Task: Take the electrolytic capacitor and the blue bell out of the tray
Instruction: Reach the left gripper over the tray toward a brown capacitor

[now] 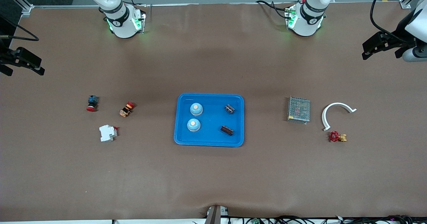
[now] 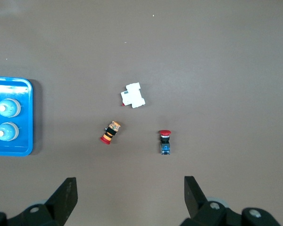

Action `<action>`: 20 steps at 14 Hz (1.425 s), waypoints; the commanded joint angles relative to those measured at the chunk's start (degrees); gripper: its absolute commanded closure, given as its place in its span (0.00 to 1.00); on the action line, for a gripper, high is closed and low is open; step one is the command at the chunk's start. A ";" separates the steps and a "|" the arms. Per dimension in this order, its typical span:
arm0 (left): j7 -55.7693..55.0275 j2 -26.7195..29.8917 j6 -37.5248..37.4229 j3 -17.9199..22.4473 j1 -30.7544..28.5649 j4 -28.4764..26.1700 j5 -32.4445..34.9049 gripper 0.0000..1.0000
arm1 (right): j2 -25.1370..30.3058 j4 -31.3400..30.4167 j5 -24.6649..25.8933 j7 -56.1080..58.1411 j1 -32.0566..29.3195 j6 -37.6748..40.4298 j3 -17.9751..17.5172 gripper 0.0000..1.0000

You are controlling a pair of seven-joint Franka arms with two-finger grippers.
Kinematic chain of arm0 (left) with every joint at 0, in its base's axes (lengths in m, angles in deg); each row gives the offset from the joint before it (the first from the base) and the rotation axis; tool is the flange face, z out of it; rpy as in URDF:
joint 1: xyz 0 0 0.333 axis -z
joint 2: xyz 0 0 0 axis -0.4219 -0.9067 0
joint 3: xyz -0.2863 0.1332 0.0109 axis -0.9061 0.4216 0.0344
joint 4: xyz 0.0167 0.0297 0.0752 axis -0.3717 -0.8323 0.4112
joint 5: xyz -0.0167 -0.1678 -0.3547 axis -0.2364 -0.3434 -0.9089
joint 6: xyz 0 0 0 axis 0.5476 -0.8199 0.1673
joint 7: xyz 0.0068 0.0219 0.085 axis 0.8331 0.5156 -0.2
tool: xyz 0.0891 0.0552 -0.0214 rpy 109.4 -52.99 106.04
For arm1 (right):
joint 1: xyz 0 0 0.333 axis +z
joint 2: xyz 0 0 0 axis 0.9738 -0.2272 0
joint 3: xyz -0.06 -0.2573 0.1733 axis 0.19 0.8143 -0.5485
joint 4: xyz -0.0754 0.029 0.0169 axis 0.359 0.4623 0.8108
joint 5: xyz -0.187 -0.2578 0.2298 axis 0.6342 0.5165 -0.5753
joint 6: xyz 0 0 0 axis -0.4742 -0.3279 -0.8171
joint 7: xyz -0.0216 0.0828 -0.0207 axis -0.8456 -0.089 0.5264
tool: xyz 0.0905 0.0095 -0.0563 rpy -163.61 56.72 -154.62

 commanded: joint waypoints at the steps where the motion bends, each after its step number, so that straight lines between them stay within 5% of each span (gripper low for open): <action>1: -0.19 -0.01 -1.00 -0.05 -0.22 1.04 -0.84 0.00 | 0.18 0.44 -0.01 -0.98 -0.33 0.29 -0.02 0.00; 11: -0.71 -2.91 -1.18 -0.75 1.18 -0.79 -0.92 0.00 | 0.09 0.97 0.68 -1.07 -0.42 0.21 0.07 0.00; 20: -26.88 -17.05 7.51 -12.69 1.89 -2.04 -1.01 0.00 | -0.52 0.71 0.42 -1.42 0.55 1.00 -0.11 0.00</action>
